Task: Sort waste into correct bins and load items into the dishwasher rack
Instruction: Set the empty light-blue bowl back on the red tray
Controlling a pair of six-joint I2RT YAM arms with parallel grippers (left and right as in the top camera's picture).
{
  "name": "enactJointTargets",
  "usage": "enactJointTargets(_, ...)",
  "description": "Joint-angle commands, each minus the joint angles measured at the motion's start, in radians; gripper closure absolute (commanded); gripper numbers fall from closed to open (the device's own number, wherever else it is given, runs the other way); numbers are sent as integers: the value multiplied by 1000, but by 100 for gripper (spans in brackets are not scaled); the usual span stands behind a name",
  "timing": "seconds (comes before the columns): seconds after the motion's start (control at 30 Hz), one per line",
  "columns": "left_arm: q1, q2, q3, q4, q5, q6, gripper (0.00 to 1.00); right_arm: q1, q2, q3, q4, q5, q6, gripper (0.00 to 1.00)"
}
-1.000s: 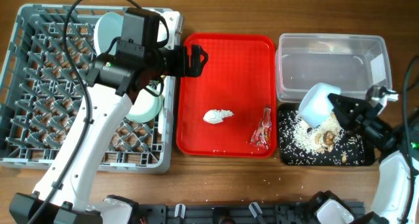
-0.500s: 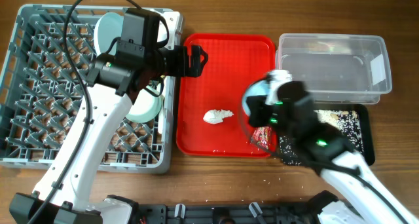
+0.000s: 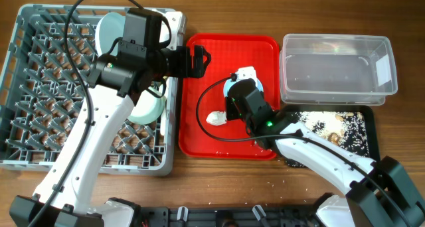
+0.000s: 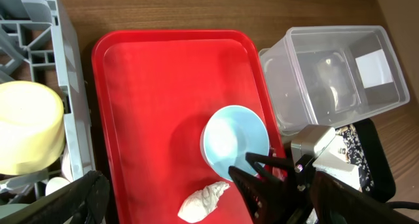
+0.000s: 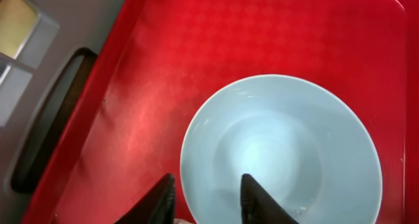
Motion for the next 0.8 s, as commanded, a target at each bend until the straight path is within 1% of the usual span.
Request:
enactJointTargets(0.0, -1, 0, 1, 2, 11, -9, 0, 0, -29, 38, 13, -122, 24, 57)
enactJointTargets(0.03, -1, 0, 1, 2, 11, -9, 0, 0, -40, 51, 34, -229, 95, 49)
enactJointTargets(0.07, -1, 0, 1, 2, 11, -9, 0, 0, -43, 54, 78, -344, 207, 48)
enactJointTargets(0.1, -1, 0, 1, 2, 11, -9, 0, 5, -39, 54, 78, -389, 333, 44)
enactJointTargets(0.13, -1, 0, 1, 2, 11, -9, 0, 19, -34, 53, 66, -396, 406, 43)
enactJointTargets(0.17, -1, 0, 1, 2, 11, -9, 0, 43, -30, 51, 61, -383, 440, 41)
enactJointTargets(0.2, -1, 0, 1, 2, 11, -9, 0, 74, -22, 49, 61, -346, 452, 37)
enactJointTargets(0.23, -1, 0, 1, 2, 11, -9, 0, 109, -6, 49, 60, -289, 452, 37)
enactJointTargets(0.3, -1, 0, 1, 2, 11, -9, 0, 169, 37, 49, 77, -219, 472, 43)
enactJointTargets(0.33, -1, 0, 1, 2, 11, -9, 0, 188, 60, 49, 96, -210, 478, 49)
enactJointTargets(0.47, -1, 0, 1, 2, 11, -9, 0, 216, 180, 49, 166, -120, 480, 50)
enactJointTargets(0.6, -1, 0, 1, 2, 11, -9, 0, 216, 277, 49, 255, -113, 480, 46)
enactJointTargets(0.67, -1, 0, 1, 2, 11, -9, 0, 216, 279, 49, 253, -112, 481, 47)
enactJointTargets(0.7, -1, 0, 1, 2, 11, -9, 0, 216, 279, 49, 246, -142, 481, 49)
enactJointTargets(0.77, -1, 0, 1, 2, 11, -9, 0, 216, 270, 49, 199, -195, 528, 49)
